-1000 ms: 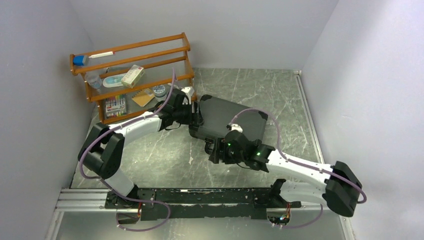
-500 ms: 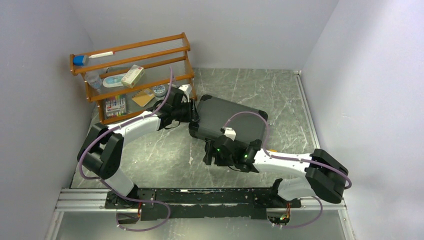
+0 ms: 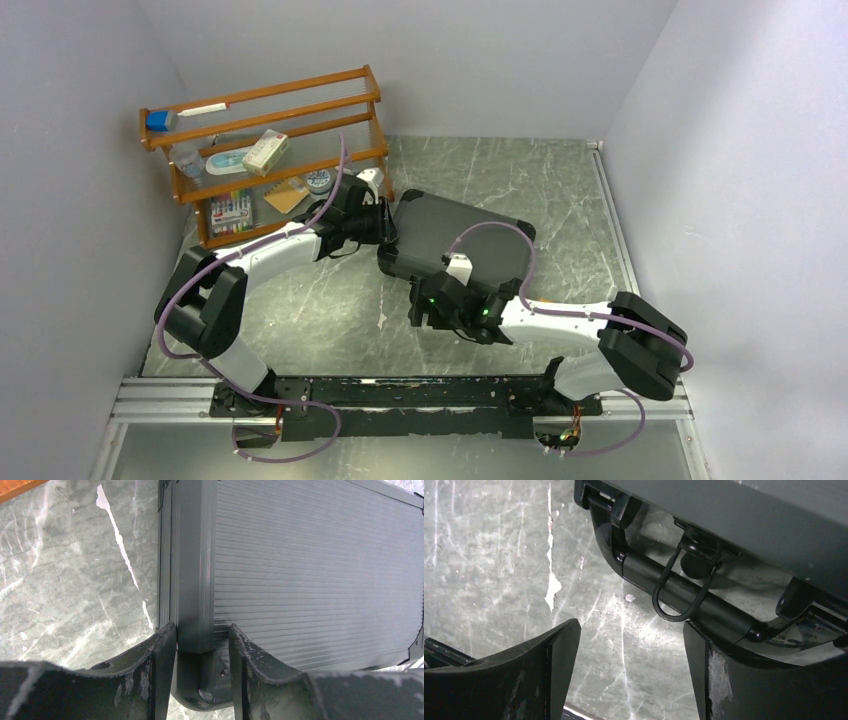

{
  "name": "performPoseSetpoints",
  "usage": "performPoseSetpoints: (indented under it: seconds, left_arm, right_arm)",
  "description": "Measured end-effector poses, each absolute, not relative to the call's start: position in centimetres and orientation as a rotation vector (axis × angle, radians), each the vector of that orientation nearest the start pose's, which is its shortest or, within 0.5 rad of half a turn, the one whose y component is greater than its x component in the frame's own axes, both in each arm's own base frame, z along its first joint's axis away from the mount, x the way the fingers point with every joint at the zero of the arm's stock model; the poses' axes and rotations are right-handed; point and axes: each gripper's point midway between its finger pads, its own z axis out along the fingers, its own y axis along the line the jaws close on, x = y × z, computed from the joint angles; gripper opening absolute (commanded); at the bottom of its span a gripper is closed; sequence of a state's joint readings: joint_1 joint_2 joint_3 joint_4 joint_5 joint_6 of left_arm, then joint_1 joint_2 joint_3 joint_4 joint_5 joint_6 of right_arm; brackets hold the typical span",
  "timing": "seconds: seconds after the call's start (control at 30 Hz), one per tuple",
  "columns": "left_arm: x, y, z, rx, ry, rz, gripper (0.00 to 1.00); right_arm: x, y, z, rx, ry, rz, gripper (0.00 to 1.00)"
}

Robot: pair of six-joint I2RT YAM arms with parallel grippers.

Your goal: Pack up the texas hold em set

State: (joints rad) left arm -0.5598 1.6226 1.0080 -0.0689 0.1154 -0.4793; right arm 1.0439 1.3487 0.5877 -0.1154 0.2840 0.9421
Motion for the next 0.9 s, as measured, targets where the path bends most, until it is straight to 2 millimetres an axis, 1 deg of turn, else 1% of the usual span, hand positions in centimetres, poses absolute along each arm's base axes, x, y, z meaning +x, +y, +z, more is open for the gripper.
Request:
performPoseSetpoints:
  seconds: [0.3,0.47,0.73,0.9]
  left_arm:
    - [34.9,-26.5,10.1,0.159,2.335,-0.669,0.44]
    - [34.9,-26.5,10.1,0.159,2.335,-0.669,0.43]
    - [34.9,-26.5,10.1,0.158,2.334,-0.669,0.43]
    - [34.9,-26.5,10.1,0.158,2.333,-0.669,0.43]
  right_arm:
    - [18.8,27.4,5.0,0.029,2.407,0.572,0.79]
    - [19.3,27.1,5.6,0.049,2.373,0.560,0.79]
    - [20.6,26.9,7.2,0.099,2.290,0.563,0.79]
    - [21.2,26.6,7.5,0.126,2.261,0.544,0.79]
